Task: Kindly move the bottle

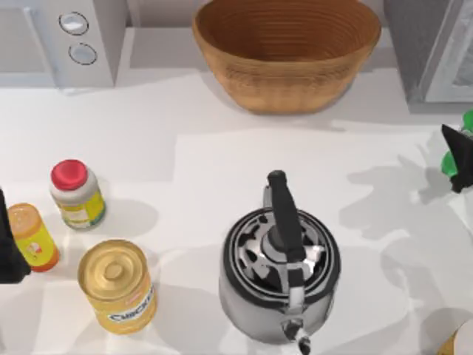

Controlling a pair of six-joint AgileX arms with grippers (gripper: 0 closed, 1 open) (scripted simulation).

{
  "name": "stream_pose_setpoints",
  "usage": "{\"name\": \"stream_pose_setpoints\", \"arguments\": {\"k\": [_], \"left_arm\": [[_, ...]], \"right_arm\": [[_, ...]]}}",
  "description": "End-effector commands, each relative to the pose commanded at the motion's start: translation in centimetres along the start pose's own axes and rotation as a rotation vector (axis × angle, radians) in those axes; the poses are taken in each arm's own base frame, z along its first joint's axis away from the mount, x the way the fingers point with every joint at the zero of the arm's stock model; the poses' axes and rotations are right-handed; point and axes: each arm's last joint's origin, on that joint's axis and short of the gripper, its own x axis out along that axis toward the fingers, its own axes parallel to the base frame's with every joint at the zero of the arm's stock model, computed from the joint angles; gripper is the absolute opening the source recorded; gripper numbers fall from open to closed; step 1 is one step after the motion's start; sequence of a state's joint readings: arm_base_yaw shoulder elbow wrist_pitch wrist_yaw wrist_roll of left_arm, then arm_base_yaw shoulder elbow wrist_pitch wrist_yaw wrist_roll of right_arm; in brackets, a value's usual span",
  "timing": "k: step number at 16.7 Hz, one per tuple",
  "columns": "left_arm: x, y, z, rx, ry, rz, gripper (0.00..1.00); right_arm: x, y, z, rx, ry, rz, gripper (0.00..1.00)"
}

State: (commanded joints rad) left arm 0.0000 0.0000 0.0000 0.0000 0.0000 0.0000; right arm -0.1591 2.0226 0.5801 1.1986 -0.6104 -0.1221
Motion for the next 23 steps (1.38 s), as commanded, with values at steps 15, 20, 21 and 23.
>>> {"name": "stream_pose_setpoints", "arguments": {"k": [15,20,21,23], "left_arm": [[0.0,0.0,0.0,0.000,0.000,0.000,1.00],[0.0,0.0,0.0,0.000,0.000,0.000,1.00],[0.0,0.0,0.0,0.000,0.000,0.000,1.00],[0.0,0.0,0.0,0.000,0.000,0.000,1.00]], "right_arm": [[-12.6,-7.7,0.2,0.089,-0.014,-0.475,0.00],[-10.4,-8.8,-1.3,0.093,-0.005,-0.474,0.00],[-9.8,-9.2,-1.8,0.094,-0.005,-0.476,0.00],[-8.7,-9.7,-2.6,0.096,-0.006,-0.481,0.00]]}}
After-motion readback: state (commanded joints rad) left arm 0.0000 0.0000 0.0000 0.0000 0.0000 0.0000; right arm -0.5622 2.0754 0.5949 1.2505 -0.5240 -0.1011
